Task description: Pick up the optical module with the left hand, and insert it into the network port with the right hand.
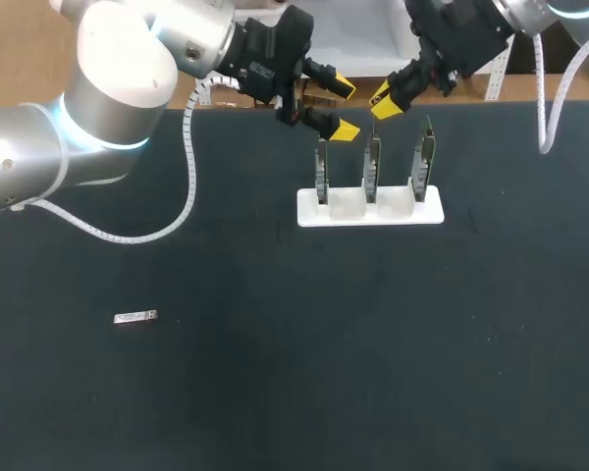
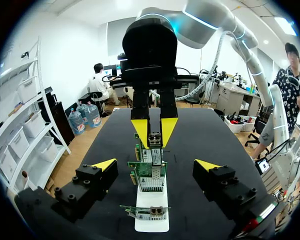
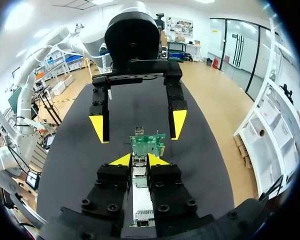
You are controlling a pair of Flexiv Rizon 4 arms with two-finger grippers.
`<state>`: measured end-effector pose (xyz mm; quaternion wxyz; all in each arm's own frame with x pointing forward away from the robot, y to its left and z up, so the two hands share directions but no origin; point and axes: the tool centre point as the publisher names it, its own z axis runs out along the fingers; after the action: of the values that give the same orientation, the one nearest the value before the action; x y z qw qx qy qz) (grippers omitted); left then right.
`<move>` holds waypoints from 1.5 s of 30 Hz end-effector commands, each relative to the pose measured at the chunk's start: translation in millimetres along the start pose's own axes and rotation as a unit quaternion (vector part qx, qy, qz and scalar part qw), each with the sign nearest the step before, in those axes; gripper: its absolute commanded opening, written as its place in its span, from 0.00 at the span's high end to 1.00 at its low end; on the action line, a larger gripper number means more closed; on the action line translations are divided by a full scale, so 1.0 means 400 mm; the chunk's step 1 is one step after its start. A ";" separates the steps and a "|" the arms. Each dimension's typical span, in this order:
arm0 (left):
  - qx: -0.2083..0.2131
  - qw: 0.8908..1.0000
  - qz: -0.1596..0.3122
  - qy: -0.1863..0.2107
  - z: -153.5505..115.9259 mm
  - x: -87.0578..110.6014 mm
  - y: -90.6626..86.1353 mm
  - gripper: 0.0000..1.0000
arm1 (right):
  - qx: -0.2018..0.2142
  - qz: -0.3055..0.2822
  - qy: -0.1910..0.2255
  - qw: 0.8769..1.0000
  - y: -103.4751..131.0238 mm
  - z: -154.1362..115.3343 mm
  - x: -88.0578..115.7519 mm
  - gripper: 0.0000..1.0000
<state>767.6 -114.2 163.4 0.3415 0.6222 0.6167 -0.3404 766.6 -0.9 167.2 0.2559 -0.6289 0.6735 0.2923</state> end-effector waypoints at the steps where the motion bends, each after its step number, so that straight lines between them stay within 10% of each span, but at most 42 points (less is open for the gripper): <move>1: -0.001 1.000 0.001 -0.001 0.000 0.002 -0.002 0.00 | 0.004 -0.002 -0.001 1.000 0.000 0.000 -0.001 1.00; 45: -0.001 1.000 0.001 -0.001 0.000 0.002 -0.002 0.00 | -0.002 -0.014 0.004 1.000 -0.002 0.005 0.001 1.00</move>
<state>767.6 -114.2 163.4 0.3415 0.6222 0.6167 -0.3404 766.5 0.4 166.9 0.2553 -0.6393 0.6663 0.2867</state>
